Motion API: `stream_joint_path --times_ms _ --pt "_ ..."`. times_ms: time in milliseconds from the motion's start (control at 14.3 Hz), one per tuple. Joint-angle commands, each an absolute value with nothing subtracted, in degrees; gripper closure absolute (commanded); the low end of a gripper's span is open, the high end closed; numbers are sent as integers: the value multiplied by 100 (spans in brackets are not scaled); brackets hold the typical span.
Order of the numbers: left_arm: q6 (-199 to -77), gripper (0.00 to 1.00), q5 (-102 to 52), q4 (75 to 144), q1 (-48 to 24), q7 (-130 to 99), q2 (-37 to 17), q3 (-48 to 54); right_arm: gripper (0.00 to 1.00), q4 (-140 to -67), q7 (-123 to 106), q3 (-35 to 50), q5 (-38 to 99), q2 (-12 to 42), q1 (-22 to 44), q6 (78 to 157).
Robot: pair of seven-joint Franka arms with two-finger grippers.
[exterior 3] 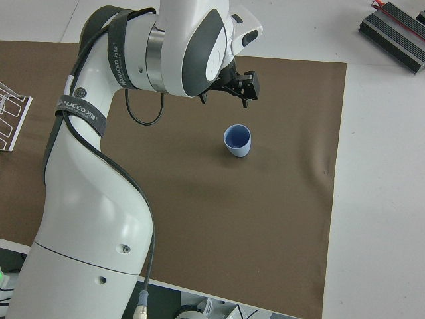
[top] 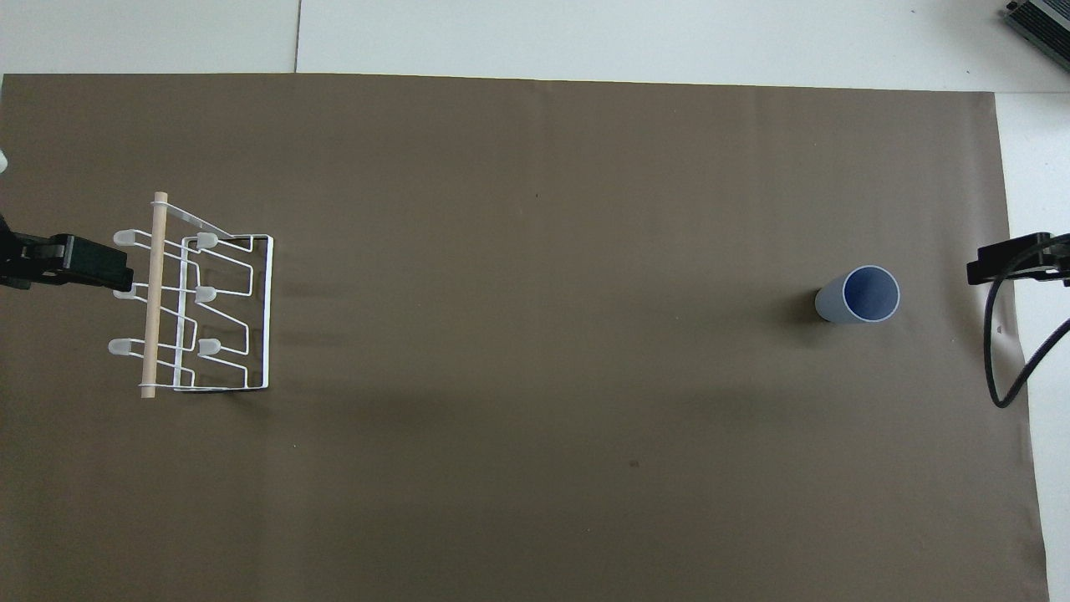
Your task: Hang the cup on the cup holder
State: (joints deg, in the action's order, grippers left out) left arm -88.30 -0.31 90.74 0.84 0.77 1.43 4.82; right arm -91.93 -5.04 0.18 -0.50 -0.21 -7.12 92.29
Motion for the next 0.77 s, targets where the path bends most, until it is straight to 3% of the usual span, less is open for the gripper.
stream_joint_path --times_ms 0,698 --pt "-8947 0 -53 9246 132 9 281 510 0 -9387 -378 18 -62 -167 -712 9360" --pt "-8947 0 -53 9264 114 9 299 519 0 -9369 -430 44 -70 -202 -703 9273"
